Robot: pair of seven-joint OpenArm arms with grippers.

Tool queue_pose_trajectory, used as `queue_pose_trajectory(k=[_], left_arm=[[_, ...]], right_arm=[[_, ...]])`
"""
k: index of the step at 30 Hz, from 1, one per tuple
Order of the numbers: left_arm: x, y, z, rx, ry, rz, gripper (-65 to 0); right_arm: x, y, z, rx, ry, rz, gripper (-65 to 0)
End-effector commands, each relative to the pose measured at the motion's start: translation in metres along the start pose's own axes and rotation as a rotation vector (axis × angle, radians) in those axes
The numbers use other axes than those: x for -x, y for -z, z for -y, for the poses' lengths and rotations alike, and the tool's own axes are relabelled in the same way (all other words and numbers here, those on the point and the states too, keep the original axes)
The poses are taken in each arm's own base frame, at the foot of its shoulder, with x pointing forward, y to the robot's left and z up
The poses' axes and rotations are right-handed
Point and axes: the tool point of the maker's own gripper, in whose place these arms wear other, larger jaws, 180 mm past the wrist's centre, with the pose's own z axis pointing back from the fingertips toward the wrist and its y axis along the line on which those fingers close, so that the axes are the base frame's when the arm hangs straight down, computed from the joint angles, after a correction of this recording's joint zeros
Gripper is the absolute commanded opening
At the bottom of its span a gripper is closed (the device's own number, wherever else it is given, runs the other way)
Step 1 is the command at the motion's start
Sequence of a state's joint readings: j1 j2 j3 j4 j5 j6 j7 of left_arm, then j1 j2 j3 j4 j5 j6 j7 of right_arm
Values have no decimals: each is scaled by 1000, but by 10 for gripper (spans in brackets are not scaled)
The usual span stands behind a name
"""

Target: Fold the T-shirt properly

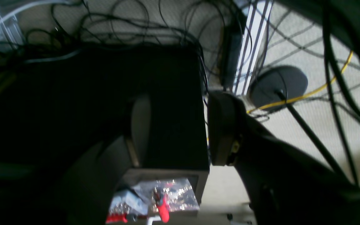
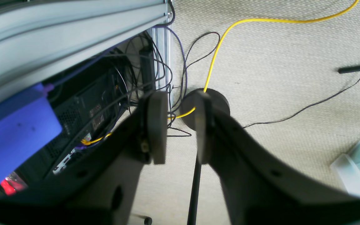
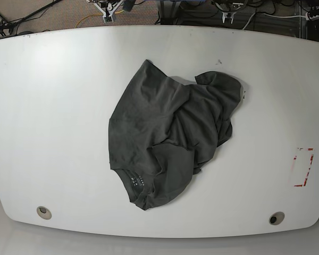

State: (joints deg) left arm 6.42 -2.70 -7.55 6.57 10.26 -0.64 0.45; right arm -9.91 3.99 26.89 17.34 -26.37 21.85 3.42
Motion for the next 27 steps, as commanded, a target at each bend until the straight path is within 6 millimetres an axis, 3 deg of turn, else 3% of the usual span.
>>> queue_pose_trajectory(k=[1, 13, 15, 16, 17, 21, 27], left_arm=[[10, 0, 1, 3, -6, -19, -380], [7, 0, 1, 1, -6, -9, -379], [-8, 0, -1, 1, 23, 8, -379], [-9, 0, -1, 1, 22, 9, -379], [-9, 0, 1, 1, 22, 18, -381], [-21, -1, -1, -4, 25, 48, -381], [-21, -1, -1, -4, 25, 48, -381]], right_arm=[[-3, -2, 5, 13, -8, 12, -505], [-3, -2, 5, 14, -7, 13, -505], [0, -3, 5, 9, -4, 17, -506], [0, -3, 5, 9, -4, 17, -506], [-11, 3, -7, -6, 1, 25, -504], [-11, 3, -7, -6, 1, 25, -504], [-10, 2, -7, -6, 2, 23, -504]])
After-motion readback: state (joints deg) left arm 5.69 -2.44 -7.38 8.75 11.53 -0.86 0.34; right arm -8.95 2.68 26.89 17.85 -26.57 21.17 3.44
